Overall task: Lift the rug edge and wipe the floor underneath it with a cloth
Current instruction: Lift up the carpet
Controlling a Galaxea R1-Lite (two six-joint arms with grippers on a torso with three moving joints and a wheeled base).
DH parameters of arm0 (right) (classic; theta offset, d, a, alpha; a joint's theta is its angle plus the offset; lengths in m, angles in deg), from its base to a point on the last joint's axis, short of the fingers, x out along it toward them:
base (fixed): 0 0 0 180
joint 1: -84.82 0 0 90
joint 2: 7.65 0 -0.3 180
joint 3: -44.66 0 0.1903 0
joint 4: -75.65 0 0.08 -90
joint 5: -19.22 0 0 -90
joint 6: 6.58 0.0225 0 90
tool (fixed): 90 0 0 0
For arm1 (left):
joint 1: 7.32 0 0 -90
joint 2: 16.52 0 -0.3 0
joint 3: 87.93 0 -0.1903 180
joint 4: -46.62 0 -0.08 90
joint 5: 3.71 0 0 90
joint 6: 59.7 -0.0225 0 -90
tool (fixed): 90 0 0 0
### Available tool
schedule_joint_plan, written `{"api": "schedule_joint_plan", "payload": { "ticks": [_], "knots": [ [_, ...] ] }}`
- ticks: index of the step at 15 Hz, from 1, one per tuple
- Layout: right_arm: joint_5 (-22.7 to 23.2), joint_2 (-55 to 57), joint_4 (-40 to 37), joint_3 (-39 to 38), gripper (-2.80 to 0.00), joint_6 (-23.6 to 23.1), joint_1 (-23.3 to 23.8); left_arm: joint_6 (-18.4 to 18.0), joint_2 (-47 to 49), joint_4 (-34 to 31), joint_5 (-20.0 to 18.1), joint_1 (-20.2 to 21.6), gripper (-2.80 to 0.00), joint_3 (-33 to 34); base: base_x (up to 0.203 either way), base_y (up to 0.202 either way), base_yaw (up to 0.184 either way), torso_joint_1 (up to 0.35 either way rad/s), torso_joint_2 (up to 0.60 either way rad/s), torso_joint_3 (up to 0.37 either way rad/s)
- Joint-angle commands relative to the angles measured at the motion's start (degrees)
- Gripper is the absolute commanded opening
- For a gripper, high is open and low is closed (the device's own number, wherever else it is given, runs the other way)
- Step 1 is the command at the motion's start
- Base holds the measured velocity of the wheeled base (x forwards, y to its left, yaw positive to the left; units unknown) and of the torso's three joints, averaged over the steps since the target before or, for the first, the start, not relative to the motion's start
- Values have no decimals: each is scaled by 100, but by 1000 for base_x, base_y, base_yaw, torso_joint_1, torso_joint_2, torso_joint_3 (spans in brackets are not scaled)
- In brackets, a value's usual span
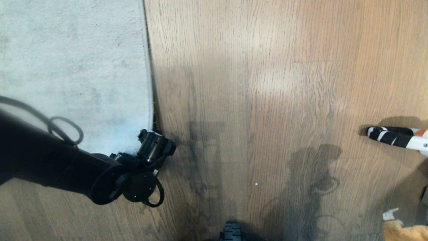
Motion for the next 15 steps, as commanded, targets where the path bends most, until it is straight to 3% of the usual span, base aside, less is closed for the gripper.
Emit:
{"api": "schedule_joint_plan", "payload": {
  "ticks": [1,9,15],
  "knots": [
    [3,7,2,0,-280,-9,-7,-5,69,1,52,44,0,18,0,0,0,0,0,0],
    [3,7,2,0,-280,-6,-9,-17,300,18,74,-71,0,-56,0,0,0,0,0,0],
    [3,7,2,0,-280,-6,-9,-347,359,231,307,98,0,-90,0,0,0,0,0,0]
  ]
}}
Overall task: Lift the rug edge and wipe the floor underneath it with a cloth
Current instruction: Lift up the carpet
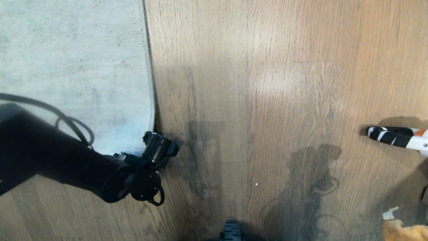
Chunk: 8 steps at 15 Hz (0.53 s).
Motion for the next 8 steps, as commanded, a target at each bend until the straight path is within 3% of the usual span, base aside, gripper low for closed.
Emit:
{"api": "schedule_joint_plan", "payload": {
  "ticks": [1,8],
  "knots": [
    [3,7,0,0,-280,-11,0,-33,20,9,34,89,0,-38,0,0,0,0,0,0],
    [3,7,0,0,-280,-6,4,-412,19,53,43,138,0,-580,0,0,0,0,0,0]
  ]
}}
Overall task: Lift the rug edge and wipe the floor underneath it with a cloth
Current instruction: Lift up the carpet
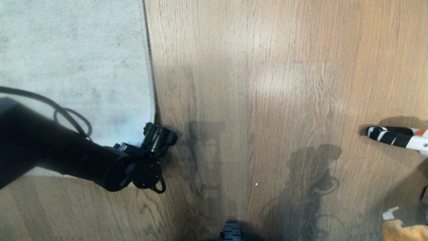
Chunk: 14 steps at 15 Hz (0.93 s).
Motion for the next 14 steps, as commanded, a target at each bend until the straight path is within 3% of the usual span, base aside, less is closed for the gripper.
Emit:
{"api": "schedule_joint_plan", "payload": {
  "ticks": [1,7,8,14],
  "knots": [
    [2,7,0,0,-280,-6,4,-10,-14,26,27,8,0,-143,0,0,0,0,0,0],
    [2,7,0,0,-280,-6,-2,-6,-52,51,27,-4,0,-108,0,0,0,0,0,0],
    [2,7,0,0,-280,-6,4,-1,-57,56,27,-10,-280,-98,0,0,0,0,0,0],
    [2,7,0,0,-280,-8,-4,17,-141,48,27,-36,-280,-90,0,0,0,0,0,0]
  ]
}}
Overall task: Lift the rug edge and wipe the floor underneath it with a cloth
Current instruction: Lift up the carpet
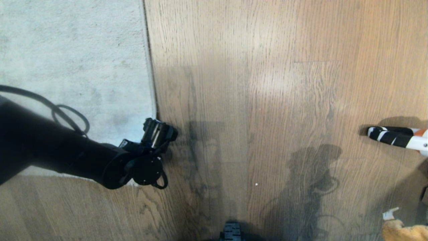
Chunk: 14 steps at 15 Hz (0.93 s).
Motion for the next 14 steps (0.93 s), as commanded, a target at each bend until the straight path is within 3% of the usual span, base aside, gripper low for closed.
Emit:
{"api": "schedule_joint_plan", "payload": {
  "ticks": [1,14],
  "knots": [
    [2,7,1,0,-280,-4,-1,-12,-95,6,31,-5,-280,1,0,0,0,0,0,0],
    [2,7,1,0,-280,-4,4,8,-1047,-17,-3,-84,-280,319,0,0,0,0,0,0]
  ]
}}
